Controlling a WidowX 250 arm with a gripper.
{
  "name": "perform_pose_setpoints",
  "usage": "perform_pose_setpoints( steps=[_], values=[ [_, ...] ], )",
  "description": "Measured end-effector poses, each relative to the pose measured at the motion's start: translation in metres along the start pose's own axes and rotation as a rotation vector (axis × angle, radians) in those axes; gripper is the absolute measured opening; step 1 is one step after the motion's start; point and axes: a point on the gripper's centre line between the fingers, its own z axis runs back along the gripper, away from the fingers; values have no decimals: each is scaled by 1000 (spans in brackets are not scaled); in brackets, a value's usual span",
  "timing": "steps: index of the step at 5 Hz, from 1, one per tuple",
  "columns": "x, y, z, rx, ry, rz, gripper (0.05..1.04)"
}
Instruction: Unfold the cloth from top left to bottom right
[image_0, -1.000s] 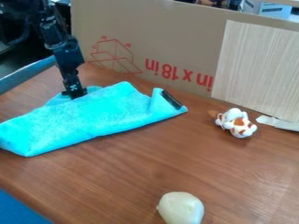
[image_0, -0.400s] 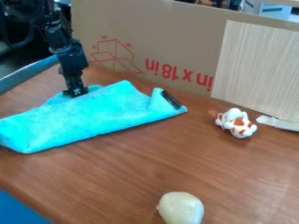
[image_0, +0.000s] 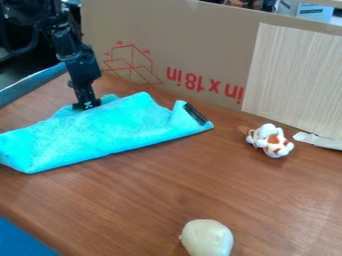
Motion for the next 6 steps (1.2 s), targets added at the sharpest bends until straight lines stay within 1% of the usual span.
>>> perform_pose_setpoints(
  steps=[1, 2, 3, 4, 5, 6],
  values=[
    [0, -2, 5, -37, -17, 0, 73],
    [4, 4, 20, -62, -50, 4, 73],
    [7, 4, 43, -88, -82, 2, 73],
    [10, -5, 68, -66, -100, -26, 73],
    [13, -36, 77, -60, -81, -91, 73],
    [18, -73, 82, -34, -71, -187, 73]
  ],
)
